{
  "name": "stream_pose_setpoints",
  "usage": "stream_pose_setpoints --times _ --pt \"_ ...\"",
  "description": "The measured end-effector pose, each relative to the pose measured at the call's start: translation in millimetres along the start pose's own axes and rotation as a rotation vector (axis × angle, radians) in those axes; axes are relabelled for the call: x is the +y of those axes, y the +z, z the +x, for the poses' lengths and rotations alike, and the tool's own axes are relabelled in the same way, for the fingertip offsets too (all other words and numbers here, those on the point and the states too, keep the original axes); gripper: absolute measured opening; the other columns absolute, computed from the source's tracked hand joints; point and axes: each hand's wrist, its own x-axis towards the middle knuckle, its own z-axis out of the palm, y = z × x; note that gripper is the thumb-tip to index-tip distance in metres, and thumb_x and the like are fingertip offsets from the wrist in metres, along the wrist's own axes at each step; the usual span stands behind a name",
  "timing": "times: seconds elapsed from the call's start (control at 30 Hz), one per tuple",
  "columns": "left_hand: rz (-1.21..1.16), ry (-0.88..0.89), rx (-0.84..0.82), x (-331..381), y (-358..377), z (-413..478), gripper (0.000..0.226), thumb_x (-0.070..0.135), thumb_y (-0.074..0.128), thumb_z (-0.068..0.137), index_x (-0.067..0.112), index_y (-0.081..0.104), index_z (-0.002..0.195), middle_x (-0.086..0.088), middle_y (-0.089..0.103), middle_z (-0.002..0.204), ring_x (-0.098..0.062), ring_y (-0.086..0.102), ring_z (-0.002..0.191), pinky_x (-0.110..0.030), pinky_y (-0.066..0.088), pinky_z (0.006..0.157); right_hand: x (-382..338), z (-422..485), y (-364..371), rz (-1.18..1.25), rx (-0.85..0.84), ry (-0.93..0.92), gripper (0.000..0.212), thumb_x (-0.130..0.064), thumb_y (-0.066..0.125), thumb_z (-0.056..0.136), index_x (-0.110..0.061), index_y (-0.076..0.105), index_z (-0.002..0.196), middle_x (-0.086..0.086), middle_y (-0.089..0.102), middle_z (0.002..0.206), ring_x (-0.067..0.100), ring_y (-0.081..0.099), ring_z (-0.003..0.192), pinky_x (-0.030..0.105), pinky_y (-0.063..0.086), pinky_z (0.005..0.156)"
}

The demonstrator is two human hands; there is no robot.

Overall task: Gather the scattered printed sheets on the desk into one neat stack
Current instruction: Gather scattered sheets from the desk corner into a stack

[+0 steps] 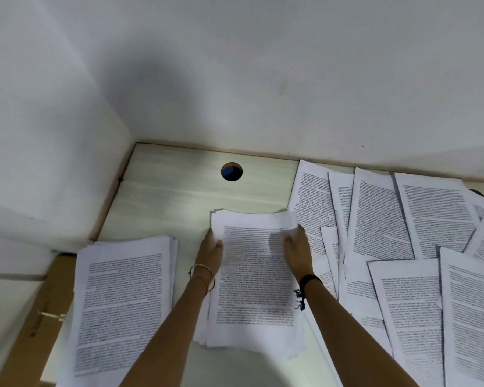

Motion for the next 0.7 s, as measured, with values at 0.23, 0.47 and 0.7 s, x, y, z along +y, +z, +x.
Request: stream_pose_setpoints --times 0.23,0.47,0.7 --pt "0.166 0.057 -0.041 6.2 -3.4 15.9 0.055 0.022 0.039 0.096 0.014 0.019 0.146 -0.015 0.037 0.145 -0.031 0.043 0.129 -0.038 0.035 0.108 -15.9 9.0 0.0 0.113 -0.036 0.056 0.043 -0.013 0.033 0.099 -0.025 0.034 0.141 -0.002 0.047 0.123 0.019 0.05 0.106 0.032 0.042 0.089" --pt "0.068 0.026 -0.139 11.8 -13.5 18.9 0.047 0.019 0.047 0.094 0.017 0.034 0.138 -0.006 0.053 0.13 -0.025 0.052 0.118 -0.032 0.04 0.1 -22.2 22.1 -8.2 0.223 0.074 0.15 0.046 -0.01 0.05 0.094 -0.018 0.039 0.139 0.017 0.058 0.115 0.029 0.057 0.096 0.038 0.047 0.086" --pt "0.091 -0.065 -0.033 -12.5 -21.4 15.0 0.037 0.011 0.045 0.092 0.004 0.047 0.129 -0.016 0.055 0.131 -0.032 0.052 0.118 -0.034 0.04 0.1 -54.4 42.8 -19.3 0.331 -0.062 0.201 0.045 -0.03 0.055 0.094 -0.019 0.037 0.135 0.01 0.062 0.113 0.027 0.06 0.095 0.042 0.048 0.089"
